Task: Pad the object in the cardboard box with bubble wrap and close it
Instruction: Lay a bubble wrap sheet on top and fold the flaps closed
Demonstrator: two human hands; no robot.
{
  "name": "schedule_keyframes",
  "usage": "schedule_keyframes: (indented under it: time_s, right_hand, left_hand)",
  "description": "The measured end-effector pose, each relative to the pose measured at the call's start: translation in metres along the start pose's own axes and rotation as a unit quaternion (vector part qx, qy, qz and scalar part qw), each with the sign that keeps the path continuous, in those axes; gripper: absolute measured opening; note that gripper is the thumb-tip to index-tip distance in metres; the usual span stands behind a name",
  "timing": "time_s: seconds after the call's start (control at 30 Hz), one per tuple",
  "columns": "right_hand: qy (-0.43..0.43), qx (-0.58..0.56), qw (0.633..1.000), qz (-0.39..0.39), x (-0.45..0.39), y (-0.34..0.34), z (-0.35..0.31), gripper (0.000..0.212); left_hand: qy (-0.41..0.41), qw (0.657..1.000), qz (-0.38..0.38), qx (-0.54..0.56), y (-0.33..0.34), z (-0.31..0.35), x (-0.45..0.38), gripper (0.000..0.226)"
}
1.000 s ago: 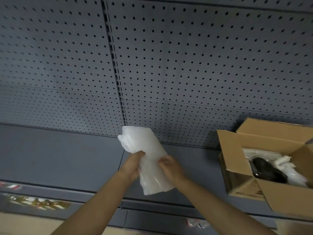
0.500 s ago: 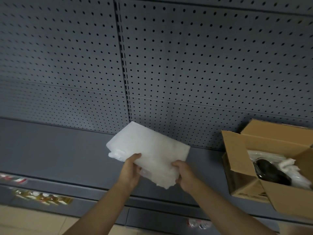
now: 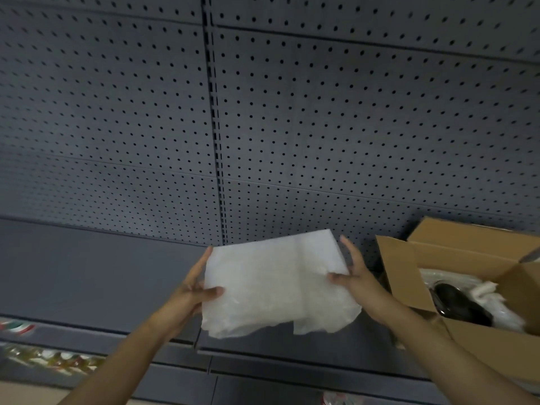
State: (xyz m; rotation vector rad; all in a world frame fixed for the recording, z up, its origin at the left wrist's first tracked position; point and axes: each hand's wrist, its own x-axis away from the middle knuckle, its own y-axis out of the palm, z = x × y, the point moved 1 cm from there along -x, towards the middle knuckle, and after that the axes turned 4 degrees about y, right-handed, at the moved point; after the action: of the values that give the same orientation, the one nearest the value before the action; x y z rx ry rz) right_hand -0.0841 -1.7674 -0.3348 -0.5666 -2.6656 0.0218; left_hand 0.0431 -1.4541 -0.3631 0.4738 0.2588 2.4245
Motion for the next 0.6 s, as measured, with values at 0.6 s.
schedule_keyframes:
  time_s: [0.6]
  right_hand:
    - [-0.135, 0.122, 0.963, 0.197, 0.073, -0.197, -0.028, 0.047]
  left_hand:
    - [0.258, 0.915, -0.131, -0.282, 0.210, 0.055, -0.075, 0.072]
